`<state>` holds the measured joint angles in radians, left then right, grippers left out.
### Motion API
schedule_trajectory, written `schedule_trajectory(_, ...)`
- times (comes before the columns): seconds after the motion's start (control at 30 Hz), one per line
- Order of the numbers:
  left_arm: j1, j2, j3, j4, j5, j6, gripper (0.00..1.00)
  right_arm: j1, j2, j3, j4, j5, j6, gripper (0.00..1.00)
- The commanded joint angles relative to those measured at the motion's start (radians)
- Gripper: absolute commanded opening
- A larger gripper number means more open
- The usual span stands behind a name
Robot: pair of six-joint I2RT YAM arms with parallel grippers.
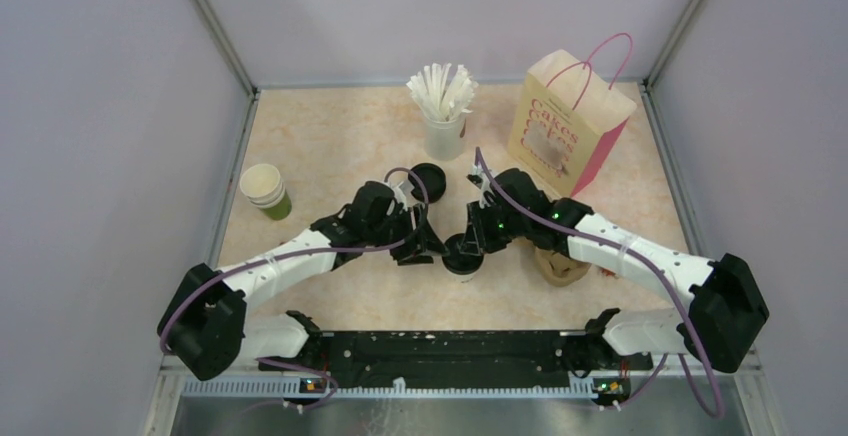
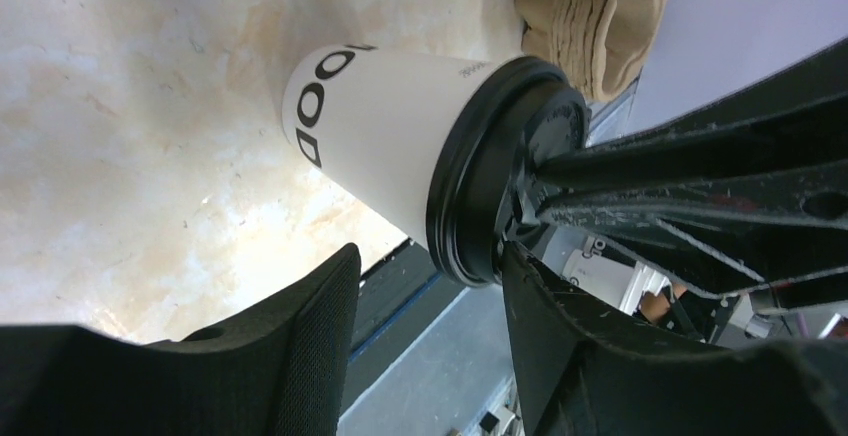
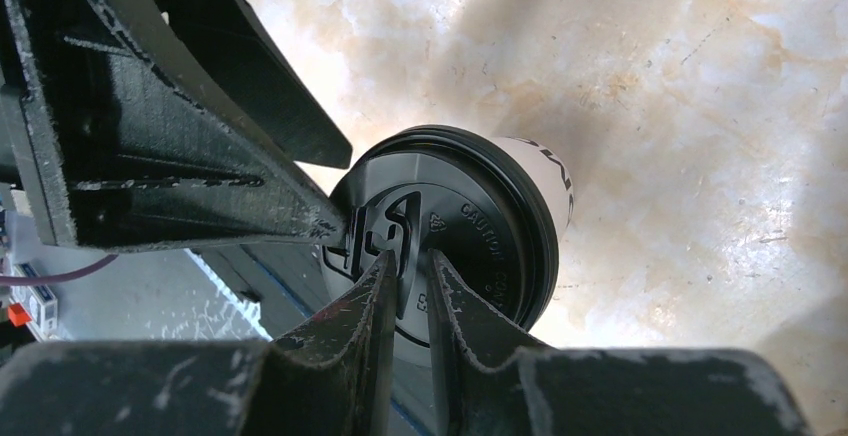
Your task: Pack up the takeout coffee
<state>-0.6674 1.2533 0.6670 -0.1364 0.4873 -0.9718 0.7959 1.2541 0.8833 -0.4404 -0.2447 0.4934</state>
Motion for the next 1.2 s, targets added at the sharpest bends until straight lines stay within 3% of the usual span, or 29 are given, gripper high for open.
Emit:
schedule_trajectory(0.0, -0.009, -0.052, 0.002, -0.033, 0.049, -0.015, 0.60, -0.012, 0.021, -0.038, -0.086, 0.053, -0.011, 0.18)
schedule_trajectory(0.43, -0.009, 0.002, -0.034, 0.043, 0.072, -0.016, 0.62, -0.012, 0.037, -0.028, -0.084, 0.045, -0.010, 0.18)
schedule_trajectory(0.87, -0.017, 0.037, -0.021, -0.273, -0.096, 0.094, 0.46, -0.012, 0.024, -0.085, -0.069, 0.041, 0.005, 0.18)
schedule_trajectory(1.17, -0.053, 0.128, -0.008, -0.248, -0.086, 0.126, 0.44, -0.012, 0.023, -0.113, -0.051, 0.047, 0.011, 0.18)
